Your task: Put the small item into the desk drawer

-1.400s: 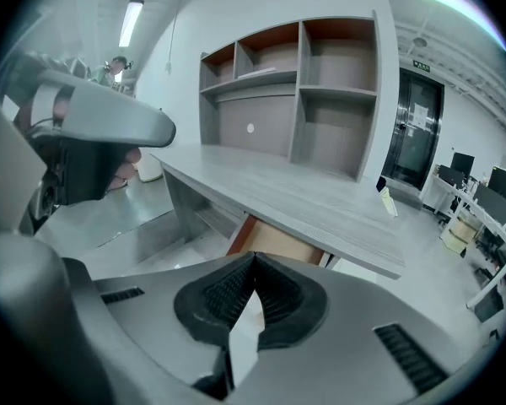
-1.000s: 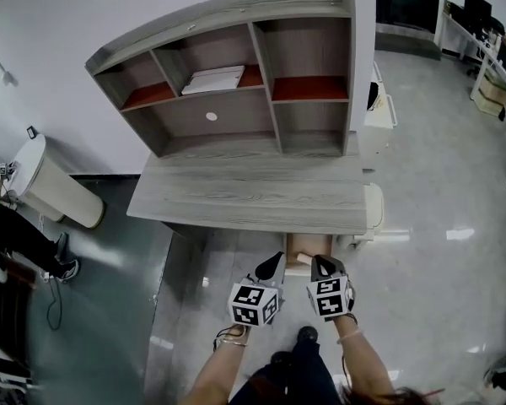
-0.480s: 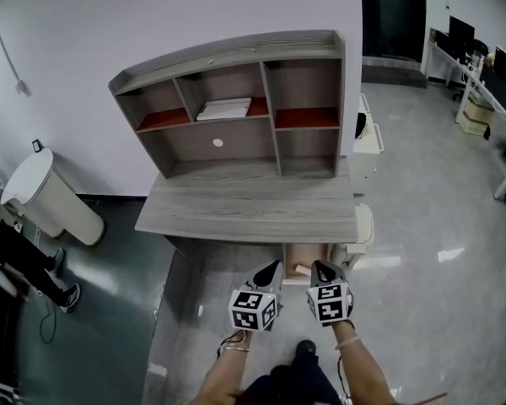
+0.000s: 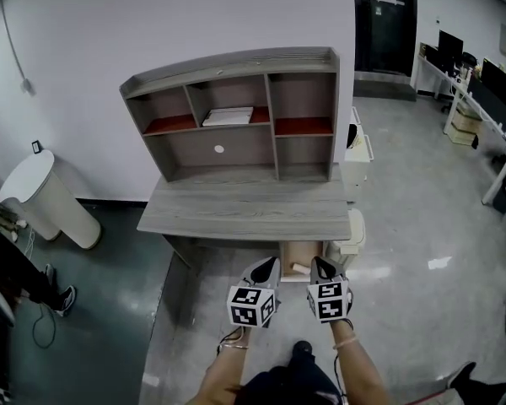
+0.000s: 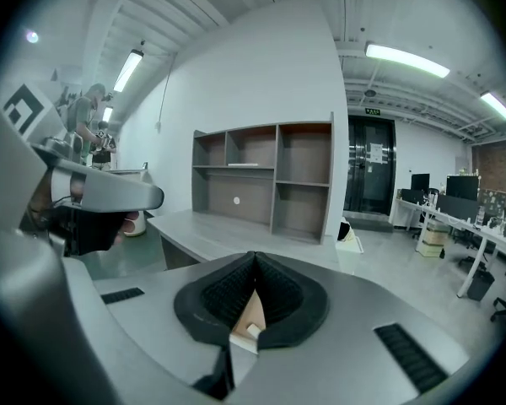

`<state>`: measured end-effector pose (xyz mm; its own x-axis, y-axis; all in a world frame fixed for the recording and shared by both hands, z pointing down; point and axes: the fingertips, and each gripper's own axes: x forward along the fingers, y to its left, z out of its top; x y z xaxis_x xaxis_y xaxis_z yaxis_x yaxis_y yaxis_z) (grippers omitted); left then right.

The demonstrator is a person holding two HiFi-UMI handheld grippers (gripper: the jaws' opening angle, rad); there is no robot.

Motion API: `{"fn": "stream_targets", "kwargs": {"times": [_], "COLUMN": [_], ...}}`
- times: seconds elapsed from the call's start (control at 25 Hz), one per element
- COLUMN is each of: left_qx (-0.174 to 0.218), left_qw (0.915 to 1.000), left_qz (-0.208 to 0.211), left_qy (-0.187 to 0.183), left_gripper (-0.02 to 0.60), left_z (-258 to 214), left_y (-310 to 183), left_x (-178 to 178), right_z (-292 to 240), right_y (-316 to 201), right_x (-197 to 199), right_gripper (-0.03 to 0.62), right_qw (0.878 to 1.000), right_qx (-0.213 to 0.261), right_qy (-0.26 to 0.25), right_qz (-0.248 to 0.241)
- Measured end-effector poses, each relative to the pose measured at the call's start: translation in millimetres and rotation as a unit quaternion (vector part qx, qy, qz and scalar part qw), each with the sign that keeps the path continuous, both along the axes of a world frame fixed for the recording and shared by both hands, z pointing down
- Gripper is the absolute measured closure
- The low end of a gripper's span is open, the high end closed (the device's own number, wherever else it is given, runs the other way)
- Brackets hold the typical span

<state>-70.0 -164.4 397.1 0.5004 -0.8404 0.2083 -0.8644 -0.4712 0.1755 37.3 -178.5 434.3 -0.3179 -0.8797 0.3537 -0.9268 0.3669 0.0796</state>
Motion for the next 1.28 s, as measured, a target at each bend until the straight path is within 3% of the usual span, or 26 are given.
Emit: {"fn": "stream_targets", "kwargs": {"times": [0.72,1.04,1.28], "left_qx": [0.07,0.091,0.104], "left_qw": [0.9974,0.9947,0.9928], "left_qz": [0.019,0.049,0.055], "left_qy": [0.007,0.004,0.02], "left_gripper": [0.569,0.569,0.569], "left_z": [-65.2,-87.4,-107.9], "left_y": [49.8,69.4,80.7], "left_x": [-12.0,-5.4,-9.0], "right_z": [-73.1,-113.0,-137.3], "right_y": [61.7,78.9,89.4], "right_x": [-15.8,-27.1,-34.8], "right_gripper": [0.592,0.592,0.592], "right_qw": [0.998,0.995,0.993], "right_qx": [0.067,0.103,0.121], "right_qy": [0.003,0.005,0.001], "right_qz": [0.016,0.007,0.004]}}
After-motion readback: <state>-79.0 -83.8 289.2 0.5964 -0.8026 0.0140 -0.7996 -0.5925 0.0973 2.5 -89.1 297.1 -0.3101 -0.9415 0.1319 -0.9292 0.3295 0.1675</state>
